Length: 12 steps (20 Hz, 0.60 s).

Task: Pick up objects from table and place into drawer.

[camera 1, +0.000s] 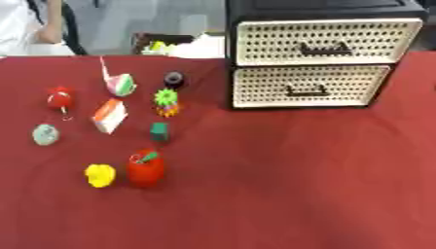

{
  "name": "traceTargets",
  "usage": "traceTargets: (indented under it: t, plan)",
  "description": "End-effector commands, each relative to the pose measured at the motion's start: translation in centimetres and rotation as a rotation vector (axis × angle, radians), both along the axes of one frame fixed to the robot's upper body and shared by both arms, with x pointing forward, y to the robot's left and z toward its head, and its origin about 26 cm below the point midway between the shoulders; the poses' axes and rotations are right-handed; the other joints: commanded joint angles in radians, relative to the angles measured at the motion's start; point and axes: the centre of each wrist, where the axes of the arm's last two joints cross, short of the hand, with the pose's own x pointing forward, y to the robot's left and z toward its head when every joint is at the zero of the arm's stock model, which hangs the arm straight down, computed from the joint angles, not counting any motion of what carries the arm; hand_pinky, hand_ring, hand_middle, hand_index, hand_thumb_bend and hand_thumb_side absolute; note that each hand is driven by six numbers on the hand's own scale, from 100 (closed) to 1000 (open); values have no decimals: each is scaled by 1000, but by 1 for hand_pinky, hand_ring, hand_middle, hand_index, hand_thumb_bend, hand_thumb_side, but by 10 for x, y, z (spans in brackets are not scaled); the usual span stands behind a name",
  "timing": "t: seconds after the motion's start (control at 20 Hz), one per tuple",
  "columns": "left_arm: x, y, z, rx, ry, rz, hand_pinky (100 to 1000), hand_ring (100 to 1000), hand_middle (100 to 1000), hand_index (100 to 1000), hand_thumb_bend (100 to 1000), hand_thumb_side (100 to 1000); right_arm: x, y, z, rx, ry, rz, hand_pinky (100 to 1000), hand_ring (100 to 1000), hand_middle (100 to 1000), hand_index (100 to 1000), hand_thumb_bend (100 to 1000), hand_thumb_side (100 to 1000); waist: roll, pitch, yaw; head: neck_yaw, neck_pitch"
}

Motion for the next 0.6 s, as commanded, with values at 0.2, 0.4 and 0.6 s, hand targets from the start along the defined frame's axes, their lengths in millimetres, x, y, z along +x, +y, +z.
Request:
traceTargets:
  t: [0.2,0.4,0.6]
  plan:
    - [-3,1,8,10,-30,4,523,578,623,748,100,794,-3,-4,11,-31,-39,-5,637,683,700,855,100,591,-1,-19,1,-9,-1]
    - [-3,2,7,13,-27,4,523,578,623,749,100,793,-4,-8,18,-86,-42,-40,634,684,703,856,100,624,-1,-23,0,-19,-2]
    - [-3,2,7,19,-24,3,523,578,623,748,100,791,-6,-16,34,-206,-26,-144,630,686,712,860,100,749,-2,-30,-2,-29,2]
